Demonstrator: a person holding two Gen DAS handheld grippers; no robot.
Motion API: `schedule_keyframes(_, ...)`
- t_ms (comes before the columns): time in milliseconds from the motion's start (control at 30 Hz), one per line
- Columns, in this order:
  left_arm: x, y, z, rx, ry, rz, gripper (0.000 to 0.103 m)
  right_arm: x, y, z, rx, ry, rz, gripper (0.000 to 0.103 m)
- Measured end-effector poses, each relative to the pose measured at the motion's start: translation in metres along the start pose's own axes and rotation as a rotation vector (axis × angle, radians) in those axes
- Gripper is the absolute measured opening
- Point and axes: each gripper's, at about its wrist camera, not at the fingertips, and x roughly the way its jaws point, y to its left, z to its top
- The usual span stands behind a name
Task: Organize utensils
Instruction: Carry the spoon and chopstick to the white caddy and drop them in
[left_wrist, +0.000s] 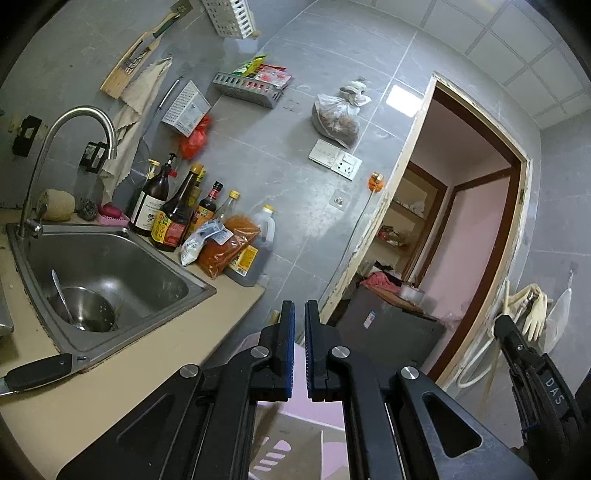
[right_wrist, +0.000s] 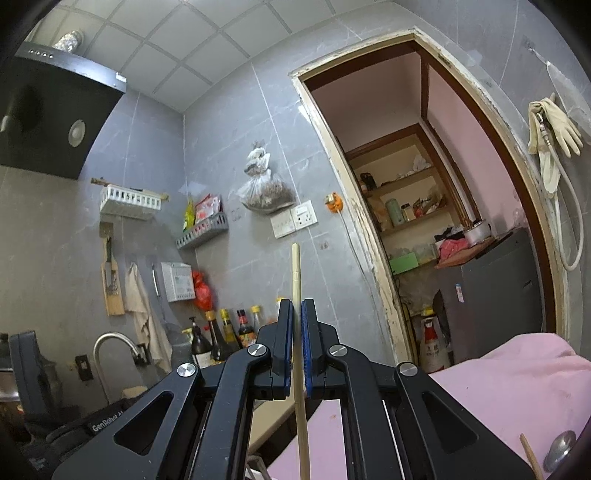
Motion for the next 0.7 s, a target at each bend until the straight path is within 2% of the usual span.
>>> schedule_keyframes(200, -0.004, -0.011, -0.010, 0.061, 0.056, -0.002, 0.003, 0.002, -0.003, -0.011, -0.013, 0.077, 0.036, 0.004)
schedule_keyframes(533, -0.021, -0.034, -0.017, 0.131, 0.122, -0.042, 0.004, -0.007, -0.007, -0.013, -0.043, 0.238, 0.050, 0.006)
schedule_keyframes(633, -0.024, -0.041, -0.020, 0.154, 0.149, -0.053, 0.004, -0.015, -0.010, -0.010, -0.051, 0.264, 0.051, 0.011)
schedule_keyframes(700, -0.027, -0.047, -0.022, 0.170, 0.170, -0.057, 0.005, -0.024, -0.015, -0.005, -0.058, 0.276, 0.041, 0.021)
